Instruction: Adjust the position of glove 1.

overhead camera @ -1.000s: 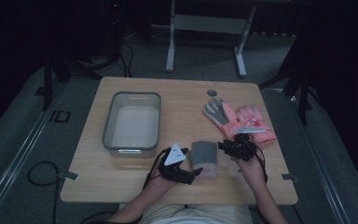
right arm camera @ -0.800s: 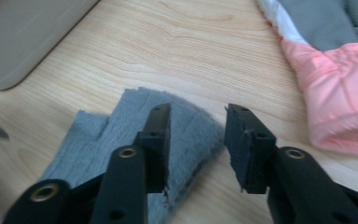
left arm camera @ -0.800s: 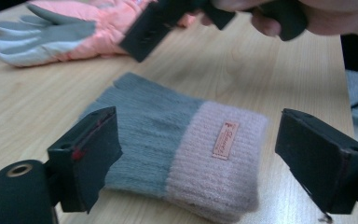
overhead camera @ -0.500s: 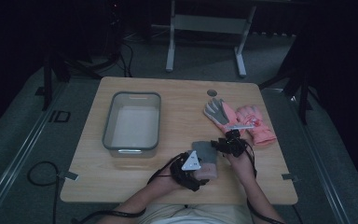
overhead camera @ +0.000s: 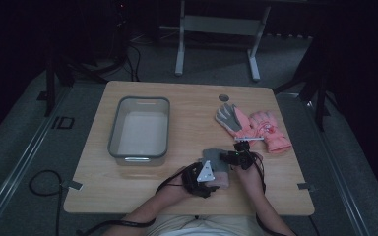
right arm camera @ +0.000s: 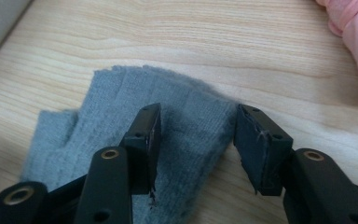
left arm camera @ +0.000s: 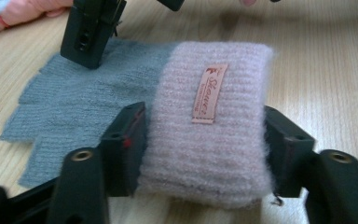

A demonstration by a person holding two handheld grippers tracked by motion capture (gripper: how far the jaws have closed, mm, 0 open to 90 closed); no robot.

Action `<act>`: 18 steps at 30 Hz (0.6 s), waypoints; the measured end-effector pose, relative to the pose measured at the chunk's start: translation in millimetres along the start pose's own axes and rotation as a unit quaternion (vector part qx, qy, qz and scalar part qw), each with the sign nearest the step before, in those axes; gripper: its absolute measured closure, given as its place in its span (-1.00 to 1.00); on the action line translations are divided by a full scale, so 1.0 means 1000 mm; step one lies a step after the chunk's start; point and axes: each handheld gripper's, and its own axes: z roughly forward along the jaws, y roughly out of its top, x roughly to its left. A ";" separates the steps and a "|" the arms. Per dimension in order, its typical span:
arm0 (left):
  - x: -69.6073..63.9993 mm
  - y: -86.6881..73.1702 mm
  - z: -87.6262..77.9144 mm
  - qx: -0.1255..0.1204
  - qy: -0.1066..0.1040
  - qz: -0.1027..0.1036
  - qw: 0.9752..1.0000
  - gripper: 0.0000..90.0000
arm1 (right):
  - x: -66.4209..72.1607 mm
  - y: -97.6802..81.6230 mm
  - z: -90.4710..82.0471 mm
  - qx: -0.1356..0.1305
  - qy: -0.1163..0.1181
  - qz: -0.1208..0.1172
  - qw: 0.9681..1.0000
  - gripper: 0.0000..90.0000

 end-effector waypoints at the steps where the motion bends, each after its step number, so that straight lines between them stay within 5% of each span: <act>1: 0.003 0.001 -0.001 0.003 -0.004 -0.003 1.000 0.00 | 0.001 0.000 0.000 0.003 0.005 -0.001 1.000 0.15; 7: 0.016 -0.002 -0.004 -0.005 -0.031 -0.032 0.999 0.28 | 0.004 0.002 0.005 0.014 0.050 0.003 0.999 0.33; 9: 0.018 -0.001 -0.005 -0.002 -0.038 -0.030 0.999 0.43 | 0.002 0.006 0.010 0.027 0.085 0.026 0.996 0.46; 13: 0.019 0.001 -0.006 0.003 -0.037 -0.030 0.999 0.48 | 0.006 0.011 0.013 0.036 0.100 0.033 0.994 0.57; 18: 0.016 0.004 -0.011 0.007 -0.022 -0.020 1.000 0.53 | 0.023 0.021 -0.001 0.023 0.088 -0.028 0.996 0.65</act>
